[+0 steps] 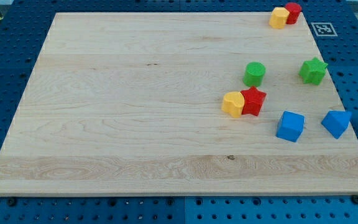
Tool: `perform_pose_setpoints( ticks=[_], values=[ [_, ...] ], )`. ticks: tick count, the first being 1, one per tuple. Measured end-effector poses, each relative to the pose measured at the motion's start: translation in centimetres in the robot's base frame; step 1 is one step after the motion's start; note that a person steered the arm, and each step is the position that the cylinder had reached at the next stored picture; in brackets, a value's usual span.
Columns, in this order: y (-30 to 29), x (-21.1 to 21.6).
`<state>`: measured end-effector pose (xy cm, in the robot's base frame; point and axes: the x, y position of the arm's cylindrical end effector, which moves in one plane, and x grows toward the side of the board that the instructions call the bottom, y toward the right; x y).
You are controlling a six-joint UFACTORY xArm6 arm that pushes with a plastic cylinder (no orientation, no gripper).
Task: Nudge the blue triangle down a bit
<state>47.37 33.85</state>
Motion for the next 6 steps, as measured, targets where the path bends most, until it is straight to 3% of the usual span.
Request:
perform_pose_setpoints(
  ticks=[1, 6],
  values=[
    [-1.2, -2.4],
    [-7.1, 0.7]
  ],
)
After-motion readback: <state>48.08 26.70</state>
